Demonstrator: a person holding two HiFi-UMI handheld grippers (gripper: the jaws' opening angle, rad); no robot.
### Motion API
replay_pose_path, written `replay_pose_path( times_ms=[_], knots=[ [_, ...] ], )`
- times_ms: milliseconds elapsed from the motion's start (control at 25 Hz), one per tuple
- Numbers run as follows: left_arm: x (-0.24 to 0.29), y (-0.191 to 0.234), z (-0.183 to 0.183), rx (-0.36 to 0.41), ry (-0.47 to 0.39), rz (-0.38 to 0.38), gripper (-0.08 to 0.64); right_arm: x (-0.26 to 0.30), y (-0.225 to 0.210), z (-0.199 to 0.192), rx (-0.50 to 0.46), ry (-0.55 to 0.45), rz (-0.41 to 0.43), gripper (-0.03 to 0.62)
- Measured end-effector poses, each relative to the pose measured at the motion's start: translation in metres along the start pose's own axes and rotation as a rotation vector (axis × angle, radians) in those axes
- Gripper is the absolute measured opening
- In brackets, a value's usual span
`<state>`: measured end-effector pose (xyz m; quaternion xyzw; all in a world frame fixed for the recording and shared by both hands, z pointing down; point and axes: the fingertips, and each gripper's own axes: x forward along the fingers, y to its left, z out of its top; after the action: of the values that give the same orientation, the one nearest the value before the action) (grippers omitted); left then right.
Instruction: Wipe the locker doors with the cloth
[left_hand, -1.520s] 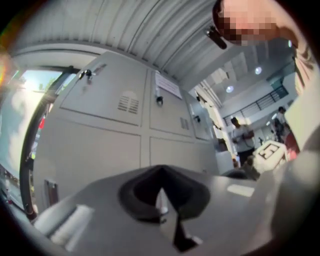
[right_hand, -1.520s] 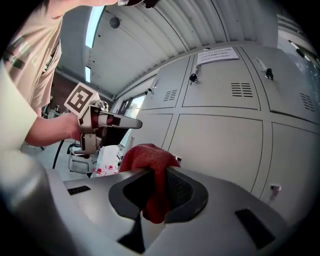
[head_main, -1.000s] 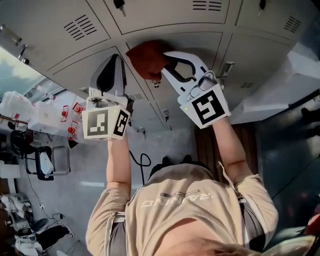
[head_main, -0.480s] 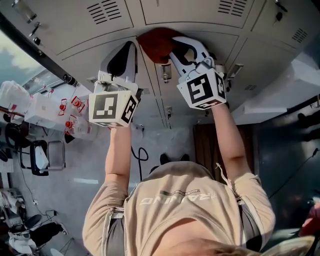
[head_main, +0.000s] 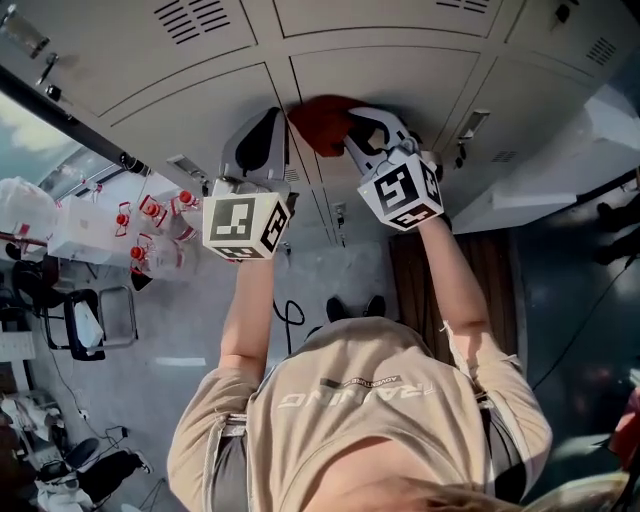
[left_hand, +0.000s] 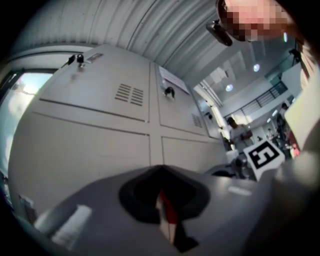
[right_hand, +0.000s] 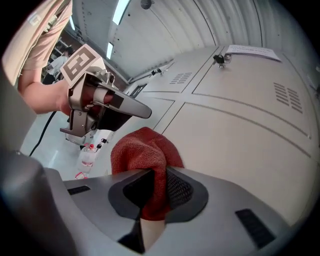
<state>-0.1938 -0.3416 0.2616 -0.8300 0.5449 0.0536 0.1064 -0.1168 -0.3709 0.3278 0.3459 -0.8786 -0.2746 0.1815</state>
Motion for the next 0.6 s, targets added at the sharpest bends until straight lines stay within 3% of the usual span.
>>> replay_pose_path(
  times_ms=[120,280,480,600],
  knots=[
    [-0.004,-0.011,-0.038,-0.003,0.059,-0.006,0.005,0.003,0.021,-0.03,0.049,0.045,0.036,0.044],
    [-0.013,-0.015,-0.088,-0.066,0.152,0.0,0.005,0.011,0.057,-0.081,0.061,0.159,0.104,0.046],
    [-0.022,-0.012,-0.127,-0.09,0.22,0.023,0.005,0.024,0.094,-0.124,0.18,0.185,0.188,0.046],
    [-0.026,-0.012,-0.143,-0.102,0.247,0.029,0.005,0.032,0.116,-0.155,0.189,0.256,0.239,0.046]
  ],
)
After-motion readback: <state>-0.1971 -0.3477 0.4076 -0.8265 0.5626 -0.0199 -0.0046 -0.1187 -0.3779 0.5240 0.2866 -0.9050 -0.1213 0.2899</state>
